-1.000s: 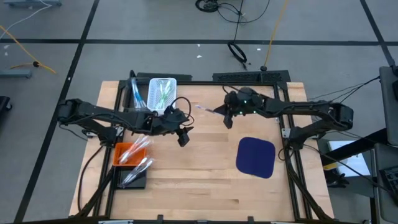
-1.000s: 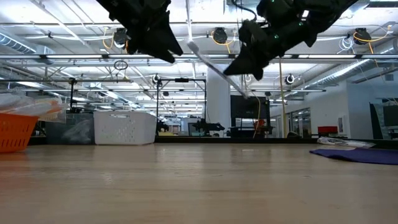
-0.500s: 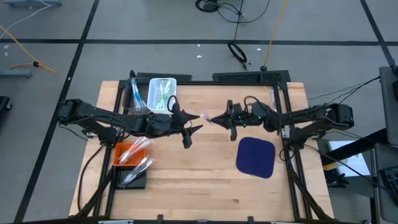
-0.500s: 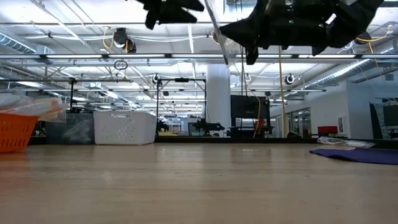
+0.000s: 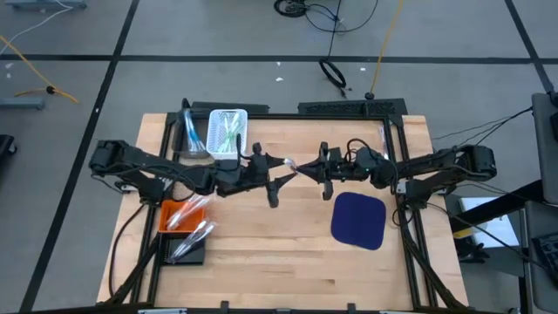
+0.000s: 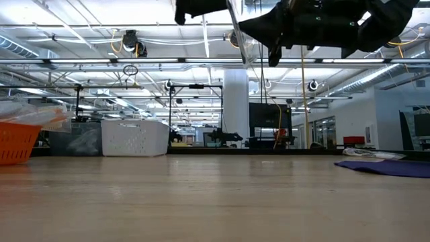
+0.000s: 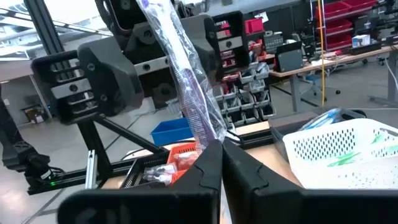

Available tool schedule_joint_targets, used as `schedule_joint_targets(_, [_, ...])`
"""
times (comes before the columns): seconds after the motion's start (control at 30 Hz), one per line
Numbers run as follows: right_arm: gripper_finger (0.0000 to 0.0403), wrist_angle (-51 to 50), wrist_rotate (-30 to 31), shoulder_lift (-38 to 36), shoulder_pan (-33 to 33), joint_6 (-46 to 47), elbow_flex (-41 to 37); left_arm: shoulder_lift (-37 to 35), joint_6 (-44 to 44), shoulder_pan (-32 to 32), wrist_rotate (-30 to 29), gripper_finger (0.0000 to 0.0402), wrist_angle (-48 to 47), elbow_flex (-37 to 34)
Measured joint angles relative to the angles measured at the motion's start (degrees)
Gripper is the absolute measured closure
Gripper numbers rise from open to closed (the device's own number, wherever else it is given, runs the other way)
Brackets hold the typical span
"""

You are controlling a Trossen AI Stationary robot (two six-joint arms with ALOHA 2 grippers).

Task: Pick & Place Toothbrushes
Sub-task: Put the violet toothbrush into the black bin

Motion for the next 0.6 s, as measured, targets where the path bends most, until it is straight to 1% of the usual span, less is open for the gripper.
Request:
schedule_joint_targets(0.1, [0.0403, -0.5, 0.0, 0.0, 0.3, -0.1, 0.0, 1.5, 0.2, 0.4, 0.0, 0.0219, 1.6, -0.1])
schedule_joint_targets(0.17, [0.0403, -0.6, 0.0, 0.0, 0.6, -0.3, 0.0, 2.0, 0.1, 0.8, 0.0, 0.0245, 2.1, -0.1])
schedule_joint_targets(0.23, [0.0403, -0.9, 0.0, 0.0, 1.0, -0.6, 0.0, 2.1, -0.2, 1.0, 0.0, 0.0284, 1.6, -0.1])
schedule_joint_targets(0.33, [0.0403, -1.1, 0.1, 0.0, 1.0, -0.8, 0.0, 2.1, -0.8, 1.0, 0.2, 0.0360, 1.5, -0.1])
schedule_joint_targets(0.37, [0.0403, -1.2, 0.1, 0.0, 1.0, -0.8, 0.0, 2.1, -0.8, 1.0, 0.4, 0.0378, 1.5, -0.1])
schedule_joint_targets(0.4, [0.0403, -1.3, 0.1, 0.0, 1.0, -0.8, 0.0, 2.1, -0.8, 1.0, 0.3, 0.0386, 1.4, -0.1])
schedule_joint_targets(0.6, [0.0403, -2.3, 0.1, 0.0, 1.0, -1.7, 0.0, 2.1, -1.9, 0.9, 0.4, 0.0393, -0.4, -0.1])
